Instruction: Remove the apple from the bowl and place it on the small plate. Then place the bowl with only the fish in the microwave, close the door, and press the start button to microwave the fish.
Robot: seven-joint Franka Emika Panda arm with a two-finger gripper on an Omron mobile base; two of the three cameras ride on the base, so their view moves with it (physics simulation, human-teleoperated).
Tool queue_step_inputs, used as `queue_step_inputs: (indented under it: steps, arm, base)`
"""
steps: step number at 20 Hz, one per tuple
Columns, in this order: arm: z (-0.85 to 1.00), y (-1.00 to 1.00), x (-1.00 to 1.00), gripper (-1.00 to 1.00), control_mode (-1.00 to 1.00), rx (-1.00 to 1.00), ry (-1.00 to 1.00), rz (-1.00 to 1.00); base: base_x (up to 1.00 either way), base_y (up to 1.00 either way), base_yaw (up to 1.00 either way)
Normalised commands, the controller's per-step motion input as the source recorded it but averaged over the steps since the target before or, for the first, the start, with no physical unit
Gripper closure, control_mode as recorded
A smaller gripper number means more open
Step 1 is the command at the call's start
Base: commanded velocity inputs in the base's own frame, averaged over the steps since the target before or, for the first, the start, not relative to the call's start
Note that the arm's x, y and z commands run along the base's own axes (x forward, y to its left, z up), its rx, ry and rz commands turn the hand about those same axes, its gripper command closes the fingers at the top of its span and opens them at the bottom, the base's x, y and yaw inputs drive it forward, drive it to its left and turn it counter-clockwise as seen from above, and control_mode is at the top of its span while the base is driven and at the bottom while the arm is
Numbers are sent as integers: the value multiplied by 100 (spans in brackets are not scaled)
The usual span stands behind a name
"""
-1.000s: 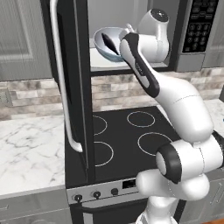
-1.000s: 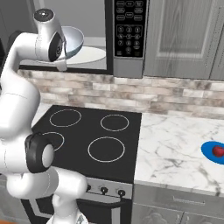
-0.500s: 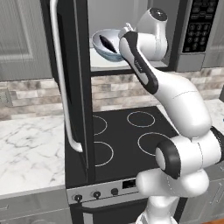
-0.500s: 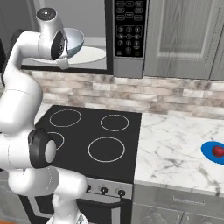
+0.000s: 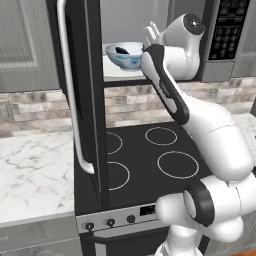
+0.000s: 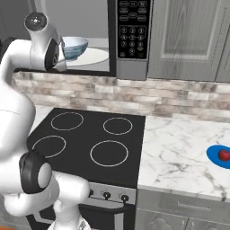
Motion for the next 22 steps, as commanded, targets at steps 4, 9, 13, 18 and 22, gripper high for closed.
queue_step_inputs:
  steps: [4, 9, 13, 18, 22]
  arm:
    - [0, 0, -88, -100, -100, -1, -31, 0]
    - [-22, 0, -57, -100, -100, -12, -18, 3]
    - [-43, 0, -5, -100, -100, -29, 0, 1]
    - [-13, -3, -47, -100, -100, -34, -15, 0]
    - [-1, -24, -4, -100, -100, -29, -7, 0]
  base:
    - [0, 0, 0]
    - [0, 0, 0]
    - [0, 0, 0]
    - [0, 0, 0]
    - [0, 0, 0]
